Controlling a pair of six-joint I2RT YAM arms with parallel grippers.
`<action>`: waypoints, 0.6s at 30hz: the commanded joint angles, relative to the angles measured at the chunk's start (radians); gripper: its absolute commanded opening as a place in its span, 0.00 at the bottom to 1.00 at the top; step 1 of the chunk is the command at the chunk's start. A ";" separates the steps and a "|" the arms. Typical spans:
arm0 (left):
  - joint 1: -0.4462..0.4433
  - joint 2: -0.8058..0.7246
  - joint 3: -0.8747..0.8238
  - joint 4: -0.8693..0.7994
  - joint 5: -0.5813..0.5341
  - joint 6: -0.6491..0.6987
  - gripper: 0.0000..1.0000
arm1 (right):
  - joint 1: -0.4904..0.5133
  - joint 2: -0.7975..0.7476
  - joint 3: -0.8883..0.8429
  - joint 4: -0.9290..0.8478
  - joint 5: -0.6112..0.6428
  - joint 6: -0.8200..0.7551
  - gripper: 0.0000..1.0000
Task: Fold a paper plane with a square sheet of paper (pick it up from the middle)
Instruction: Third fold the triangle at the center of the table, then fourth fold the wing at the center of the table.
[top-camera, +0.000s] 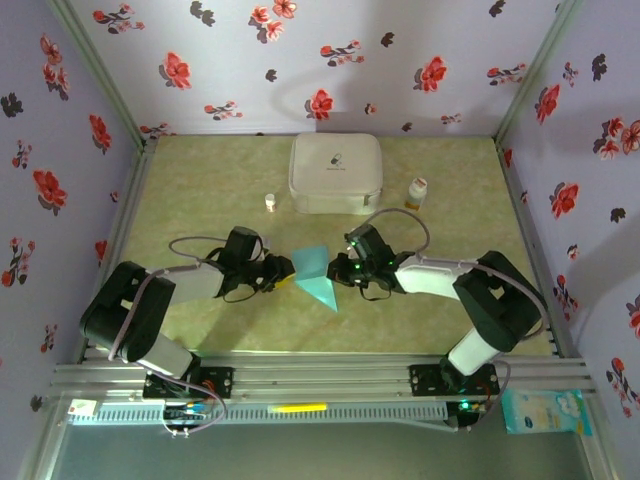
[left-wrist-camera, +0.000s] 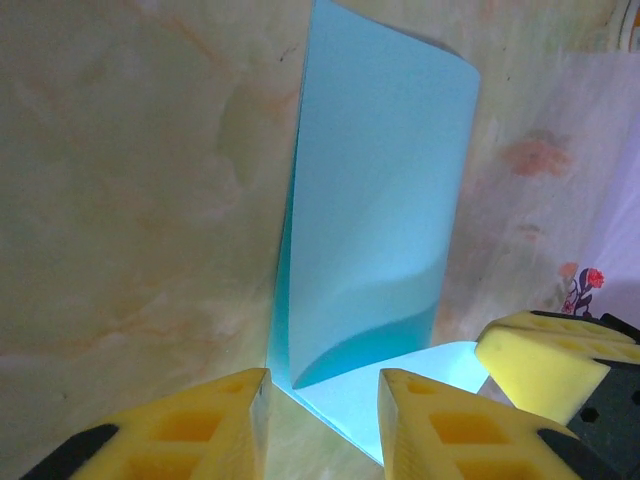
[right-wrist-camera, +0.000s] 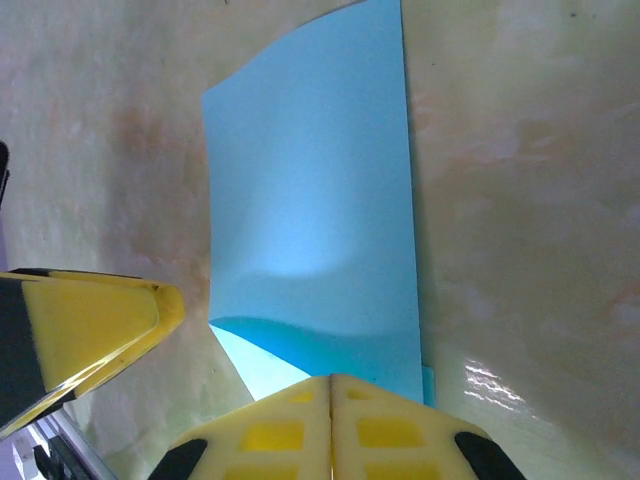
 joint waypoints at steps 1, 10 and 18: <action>0.012 0.005 0.032 -0.010 0.017 -0.006 0.35 | -0.011 -0.030 -0.033 0.075 -0.035 0.014 0.07; 0.017 0.020 0.065 -0.027 0.024 -0.002 0.39 | -0.020 -0.026 -0.065 0.146 -0.061 0.038 0.07; 0.019 0.052 0.086 -0.039 0.015 0.001 0.41 | -0.029 -0.036 -0.079 0.171 -0.067 0.048 0.06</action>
